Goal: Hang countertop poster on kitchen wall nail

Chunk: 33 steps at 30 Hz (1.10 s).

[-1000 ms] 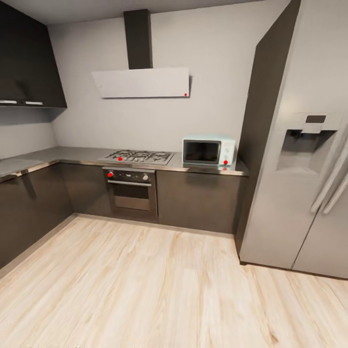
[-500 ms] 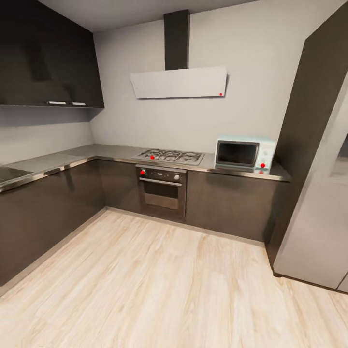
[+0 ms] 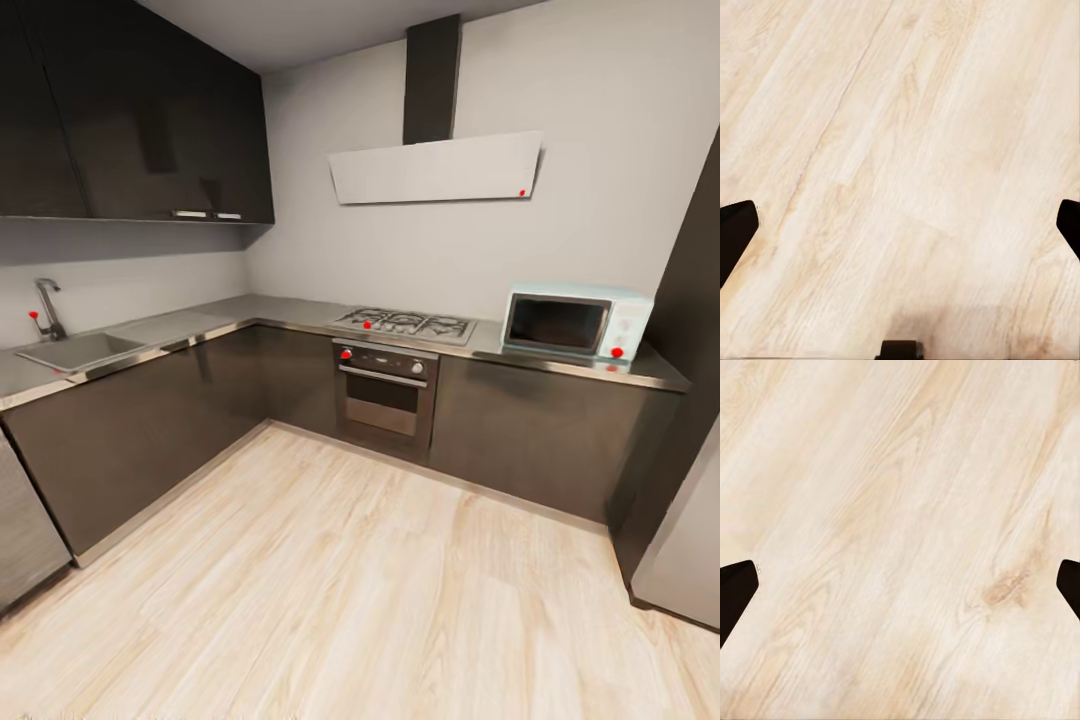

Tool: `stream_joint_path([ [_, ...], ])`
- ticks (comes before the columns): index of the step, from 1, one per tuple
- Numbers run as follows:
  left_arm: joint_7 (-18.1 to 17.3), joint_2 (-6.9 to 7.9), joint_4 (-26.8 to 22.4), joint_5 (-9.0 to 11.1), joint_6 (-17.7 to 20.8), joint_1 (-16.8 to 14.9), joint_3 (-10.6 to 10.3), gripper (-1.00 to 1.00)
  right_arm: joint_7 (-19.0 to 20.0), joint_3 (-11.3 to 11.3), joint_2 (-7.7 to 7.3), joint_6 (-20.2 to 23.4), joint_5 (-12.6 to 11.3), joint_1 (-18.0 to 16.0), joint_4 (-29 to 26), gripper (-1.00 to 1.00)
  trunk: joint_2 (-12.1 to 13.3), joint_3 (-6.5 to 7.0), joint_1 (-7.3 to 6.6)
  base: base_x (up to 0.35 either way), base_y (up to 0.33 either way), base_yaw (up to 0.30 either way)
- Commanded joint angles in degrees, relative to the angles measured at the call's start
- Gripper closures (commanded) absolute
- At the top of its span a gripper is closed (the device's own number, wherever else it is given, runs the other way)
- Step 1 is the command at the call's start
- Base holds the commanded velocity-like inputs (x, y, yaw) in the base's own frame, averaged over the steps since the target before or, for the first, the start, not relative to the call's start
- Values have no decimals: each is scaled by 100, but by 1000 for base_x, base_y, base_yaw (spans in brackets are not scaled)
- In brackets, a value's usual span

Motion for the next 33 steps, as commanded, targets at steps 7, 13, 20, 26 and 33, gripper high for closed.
stream_joint_path([
  [7, 1, -5, -6, -59, -13, 2, 32, -100, 9, 5, -3, -13, 1, -2, 5, -100, -3, -7, 0, 0, 187, 137],
  [13, 1, -7, -5, -59, -13, 2, 32, -100, -3, 4, -3, -18, 0, -4, 4, -100, -3, -7, 0, 0, 277, 252],
  [20, 1, -7, -5, -62, -13, 2, 32, -100, -9, 5, -2, -23, 7, -4, 4, -100, -3, -8, 0, 0, 287, 275],
  [26, 1, -7, -5, -62, -6, 2, 32, -100, -10, 5, 3, -23, 9, -2, 6, -100, -3, -8, 0, 0, 289, 278],
  [33, 1, -7, -5, -62, -6, 2, 32, -100, -11, 5, 5, -23, 9, -4, 5, -100, -3, -8, 0, 0, 289, 279],
])
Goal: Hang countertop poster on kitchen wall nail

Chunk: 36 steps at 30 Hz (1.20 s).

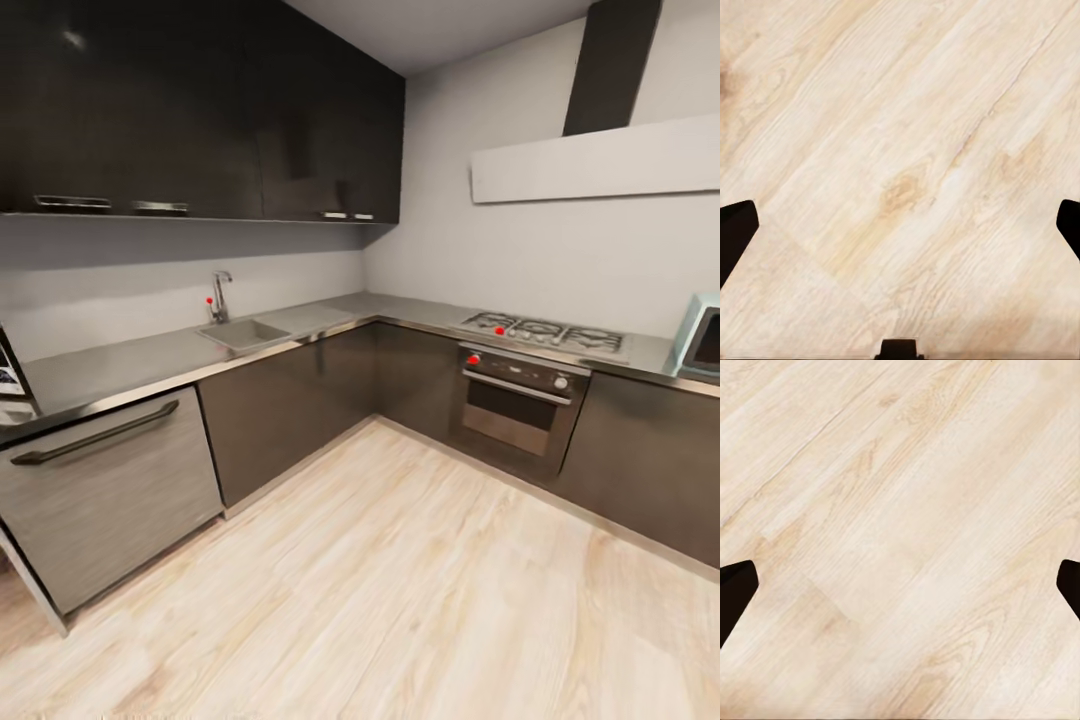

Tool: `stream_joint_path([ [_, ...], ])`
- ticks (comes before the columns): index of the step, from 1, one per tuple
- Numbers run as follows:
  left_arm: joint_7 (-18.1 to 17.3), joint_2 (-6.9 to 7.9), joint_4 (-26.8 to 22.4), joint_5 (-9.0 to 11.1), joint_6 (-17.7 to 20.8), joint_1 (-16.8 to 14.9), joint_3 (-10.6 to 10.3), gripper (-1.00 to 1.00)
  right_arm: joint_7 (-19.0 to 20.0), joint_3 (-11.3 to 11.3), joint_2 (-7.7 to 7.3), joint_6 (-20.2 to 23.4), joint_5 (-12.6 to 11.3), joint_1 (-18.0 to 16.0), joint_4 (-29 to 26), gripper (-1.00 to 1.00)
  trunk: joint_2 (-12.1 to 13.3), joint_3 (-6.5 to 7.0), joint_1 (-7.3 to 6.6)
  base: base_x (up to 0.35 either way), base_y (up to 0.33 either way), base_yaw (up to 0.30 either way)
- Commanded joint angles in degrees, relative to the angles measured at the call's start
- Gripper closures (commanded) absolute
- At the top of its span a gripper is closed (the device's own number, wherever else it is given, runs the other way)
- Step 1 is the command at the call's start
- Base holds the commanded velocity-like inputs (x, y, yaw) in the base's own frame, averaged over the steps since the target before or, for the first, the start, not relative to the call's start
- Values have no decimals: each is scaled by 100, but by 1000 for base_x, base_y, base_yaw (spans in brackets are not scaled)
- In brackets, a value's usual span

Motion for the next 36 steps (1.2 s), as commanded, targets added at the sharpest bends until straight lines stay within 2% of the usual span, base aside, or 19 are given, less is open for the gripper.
stream_joint_path([
  [1, 1, -7, -5, -61, -17, 1, 29, -100, -7, 5, 0, -17, 6, -3, 5, -100, -3, -5, 0, 0, 289, 279],
  [8, 1, -7, -7, -60, -23, 1, 29, -100, -11, 5, 0, -17, 6, -3, 10, -100, -3, -5, 0, 0, 110, 279],
  [24, 1, -7, -5, -62, -25, 1, 29, -100, -14, 5, 0, -15, 6, -3, 15, -100, -3, -5, 0, 0, 8, 279],
  [28, 1, -7, -9, -57, -23, 1, 29, -100, 13, 3, -7, 2, 0, -3, 51, -100, -3, -5, 0, 28, -18, 123],
  [36, 1, -7, -13, -56, -15, 1, 29, -100, 2, -4, -9, -7, -2, -3, 71, -100, -3, -10, 0, 282, -90, 209],
])
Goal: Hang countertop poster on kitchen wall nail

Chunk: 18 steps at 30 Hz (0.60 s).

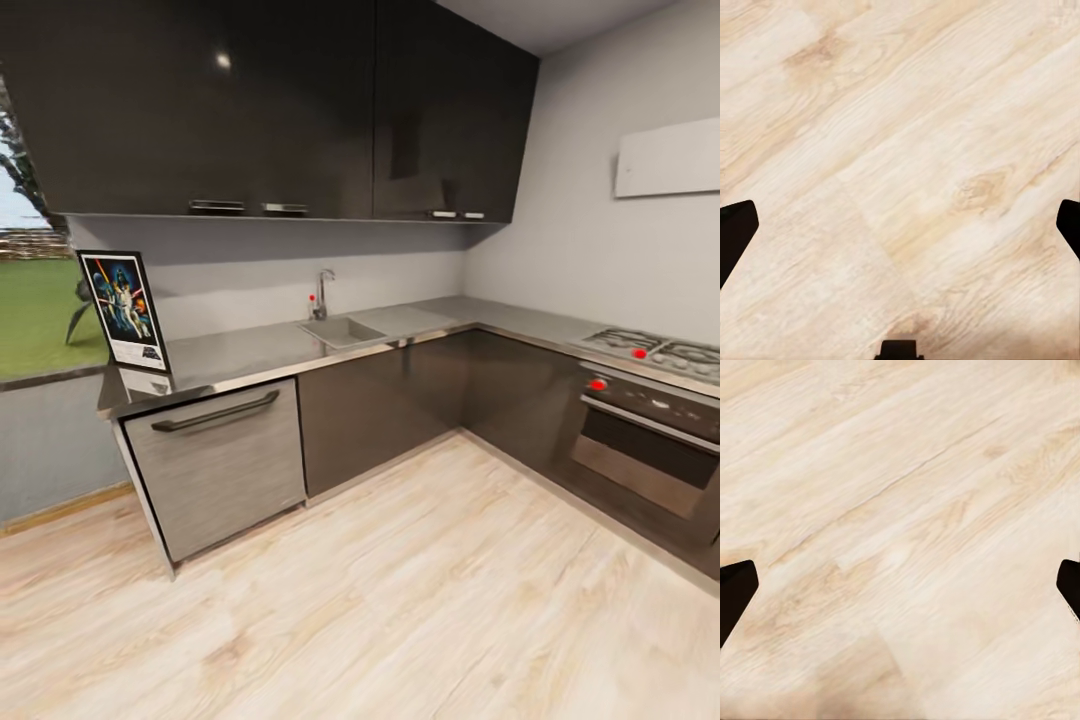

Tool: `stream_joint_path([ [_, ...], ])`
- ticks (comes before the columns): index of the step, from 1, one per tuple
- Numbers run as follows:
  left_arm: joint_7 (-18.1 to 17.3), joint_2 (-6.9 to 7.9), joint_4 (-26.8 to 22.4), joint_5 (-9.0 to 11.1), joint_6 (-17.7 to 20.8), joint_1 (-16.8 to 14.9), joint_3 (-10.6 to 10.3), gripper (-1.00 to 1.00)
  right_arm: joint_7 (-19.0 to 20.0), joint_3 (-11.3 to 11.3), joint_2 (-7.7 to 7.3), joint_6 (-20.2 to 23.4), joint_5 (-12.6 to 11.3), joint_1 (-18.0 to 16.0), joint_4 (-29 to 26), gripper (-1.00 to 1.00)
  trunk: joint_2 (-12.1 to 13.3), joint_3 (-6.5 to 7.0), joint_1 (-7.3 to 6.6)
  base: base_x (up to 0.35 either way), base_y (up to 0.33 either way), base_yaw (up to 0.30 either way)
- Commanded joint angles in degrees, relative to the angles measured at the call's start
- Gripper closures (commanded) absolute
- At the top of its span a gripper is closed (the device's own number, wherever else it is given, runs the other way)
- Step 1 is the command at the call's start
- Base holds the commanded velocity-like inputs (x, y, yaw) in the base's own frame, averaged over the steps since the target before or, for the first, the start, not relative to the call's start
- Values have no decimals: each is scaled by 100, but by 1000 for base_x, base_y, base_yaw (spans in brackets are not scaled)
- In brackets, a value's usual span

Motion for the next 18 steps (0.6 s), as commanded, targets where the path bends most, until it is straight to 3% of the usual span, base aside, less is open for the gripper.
stream_joint_path([
  [1, 1, -7, -7, -61, -14, 2, 34, -100, -5, 4, 0, -18, 6, -3, 5, -100, -2, -7, 3, 321, -42, 266],
  [10, -6, -7, -7, -60, -26, 2, 210, -100, -10, 4, 7, -19, 9, -3, 9, -100, -2, -28, 3, 331, -13, 271],
  [18, -8, -7, -7, -60, -36, 2, 240, -100, -15, 4, 8, -20, 9, -3, 19, -100, -2, -47, 3, 335, 4, 273],
])
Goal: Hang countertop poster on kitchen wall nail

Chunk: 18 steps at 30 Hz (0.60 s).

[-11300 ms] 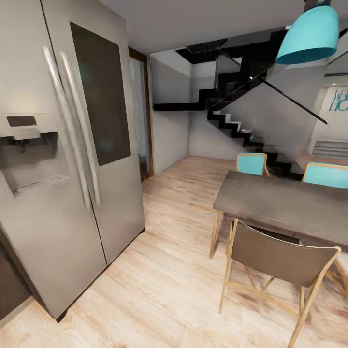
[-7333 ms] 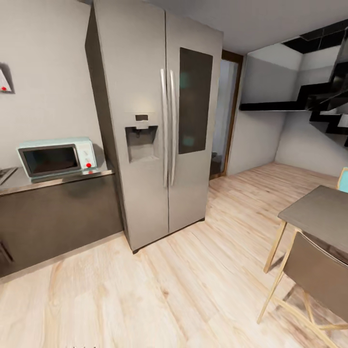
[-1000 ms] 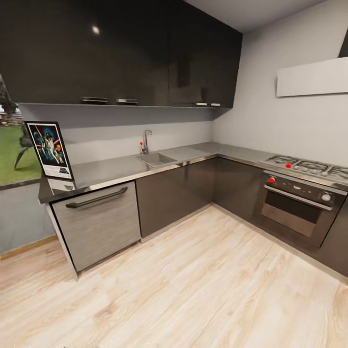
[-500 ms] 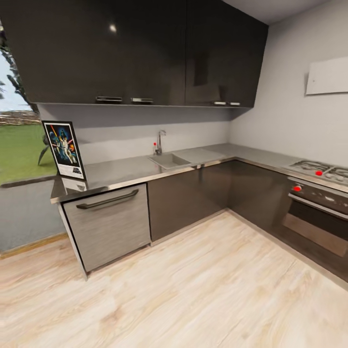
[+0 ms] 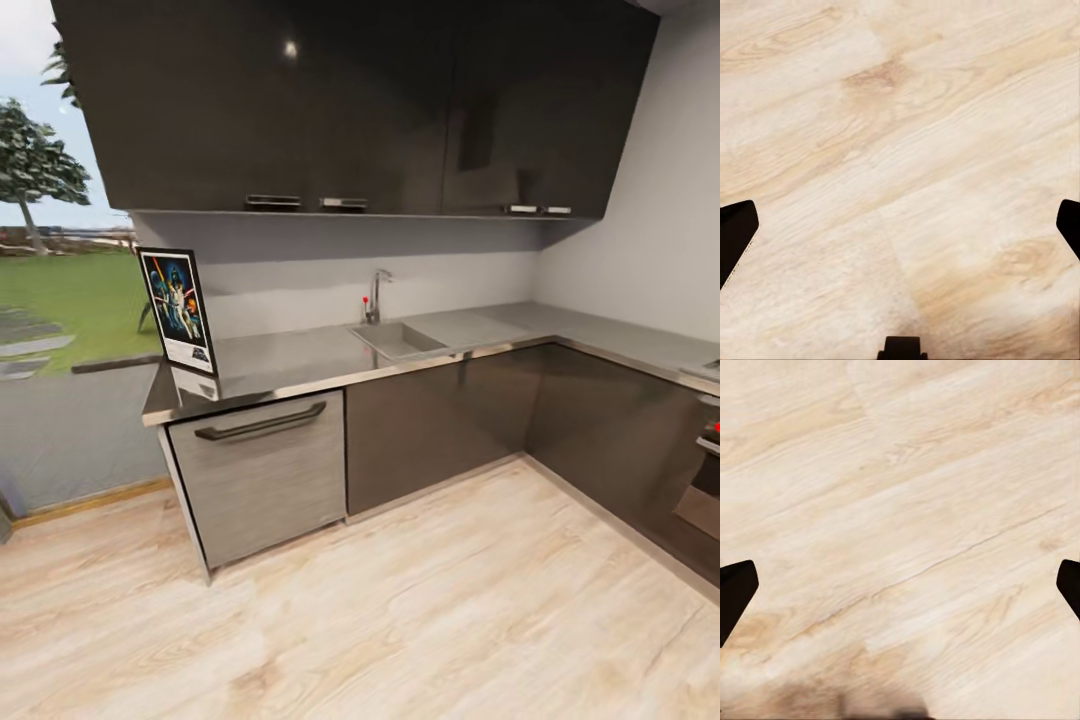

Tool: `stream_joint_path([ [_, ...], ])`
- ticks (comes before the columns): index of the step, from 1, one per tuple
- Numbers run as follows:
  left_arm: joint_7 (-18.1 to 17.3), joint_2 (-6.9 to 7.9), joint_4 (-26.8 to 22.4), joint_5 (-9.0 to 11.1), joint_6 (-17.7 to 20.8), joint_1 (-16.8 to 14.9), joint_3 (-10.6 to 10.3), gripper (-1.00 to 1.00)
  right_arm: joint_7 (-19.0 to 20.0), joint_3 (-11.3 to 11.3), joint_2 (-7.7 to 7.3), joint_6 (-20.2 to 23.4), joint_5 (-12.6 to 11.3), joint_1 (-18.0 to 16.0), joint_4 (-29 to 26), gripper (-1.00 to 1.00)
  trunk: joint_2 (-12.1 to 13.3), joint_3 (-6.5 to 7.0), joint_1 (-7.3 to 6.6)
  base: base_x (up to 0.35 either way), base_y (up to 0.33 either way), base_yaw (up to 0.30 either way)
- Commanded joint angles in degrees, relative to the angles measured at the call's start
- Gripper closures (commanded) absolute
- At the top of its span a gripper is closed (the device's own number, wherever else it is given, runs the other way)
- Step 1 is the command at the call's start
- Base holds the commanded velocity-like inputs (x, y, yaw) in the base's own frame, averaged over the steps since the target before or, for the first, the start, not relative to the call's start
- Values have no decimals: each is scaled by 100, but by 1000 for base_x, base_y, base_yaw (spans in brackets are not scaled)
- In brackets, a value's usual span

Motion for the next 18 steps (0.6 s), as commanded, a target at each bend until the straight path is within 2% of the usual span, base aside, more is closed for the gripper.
stream_joint_path([
  [1, 0, -7, -7, -61, -14, 1, 33, -100, -6, 4, 0, -18, 5, -3, 6, -100, -2, -7, 4, 332, 60, 274],
  [8, -2, -7, -7, -61, -18, 1, 38, -100, -7, 4, 0, -23, 9, -3, 7, -100, -2, -25, 4, 294, 133, 274],
  [18, -3, -7, -7, -61, -23, 1, 35, -100, -7, 4, 0, -23, 11, -3, 8, -100, -2, -50, 4, 53, 35, 274],
])
